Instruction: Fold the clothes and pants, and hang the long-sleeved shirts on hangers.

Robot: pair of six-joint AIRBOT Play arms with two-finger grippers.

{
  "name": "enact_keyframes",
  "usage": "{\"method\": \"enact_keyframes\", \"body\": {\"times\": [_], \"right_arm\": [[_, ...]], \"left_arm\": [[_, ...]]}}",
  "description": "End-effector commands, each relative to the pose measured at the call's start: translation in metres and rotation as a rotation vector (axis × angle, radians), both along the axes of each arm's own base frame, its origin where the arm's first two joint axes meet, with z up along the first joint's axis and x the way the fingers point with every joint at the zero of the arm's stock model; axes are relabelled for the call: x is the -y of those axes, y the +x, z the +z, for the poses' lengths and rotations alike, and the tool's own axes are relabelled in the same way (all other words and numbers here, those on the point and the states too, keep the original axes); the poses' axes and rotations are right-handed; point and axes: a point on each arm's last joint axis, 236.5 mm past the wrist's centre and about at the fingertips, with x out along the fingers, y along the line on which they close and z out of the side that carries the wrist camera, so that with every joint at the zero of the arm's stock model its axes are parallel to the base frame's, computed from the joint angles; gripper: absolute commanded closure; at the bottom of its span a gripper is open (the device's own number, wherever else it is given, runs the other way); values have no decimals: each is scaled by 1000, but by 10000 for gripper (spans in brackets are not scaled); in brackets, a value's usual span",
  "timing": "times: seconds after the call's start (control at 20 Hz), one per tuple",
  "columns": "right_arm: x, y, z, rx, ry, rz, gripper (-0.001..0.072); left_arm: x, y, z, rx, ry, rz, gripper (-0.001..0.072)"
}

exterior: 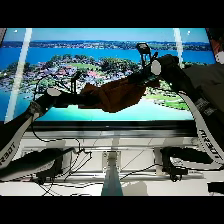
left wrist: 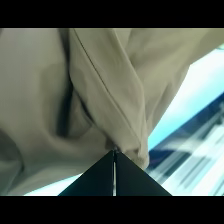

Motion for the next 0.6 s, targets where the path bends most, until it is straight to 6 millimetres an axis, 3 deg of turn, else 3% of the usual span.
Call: {"method": "enact_keyframes", "body": {"times": [0.0,0.15,0.3,0.35,0.4,0.45,0.55], "right_arm": [[3,0,1,2,-14,4,698],[10,2,0,11,-45,8,699],[21,7,10,55,-93,14,698],[22,7,14,64,-91,14,698],[21,6,15,65,-87,14,698],[20,6,15,63,-84,13,698],[20,7,15,68,-82,13,698]], "left_arm": [[-3,14,3,23,-4,59,692],[-2,26,13,72,-4,61,692],[-4,52,42,167,-15,64,690],[-4,57,49,225,0,30,577],[-3,55,52,270,23,-29,273],[2,47,55,270,25,-82,82],[22,17,58,227,-16,-204,56]]}}
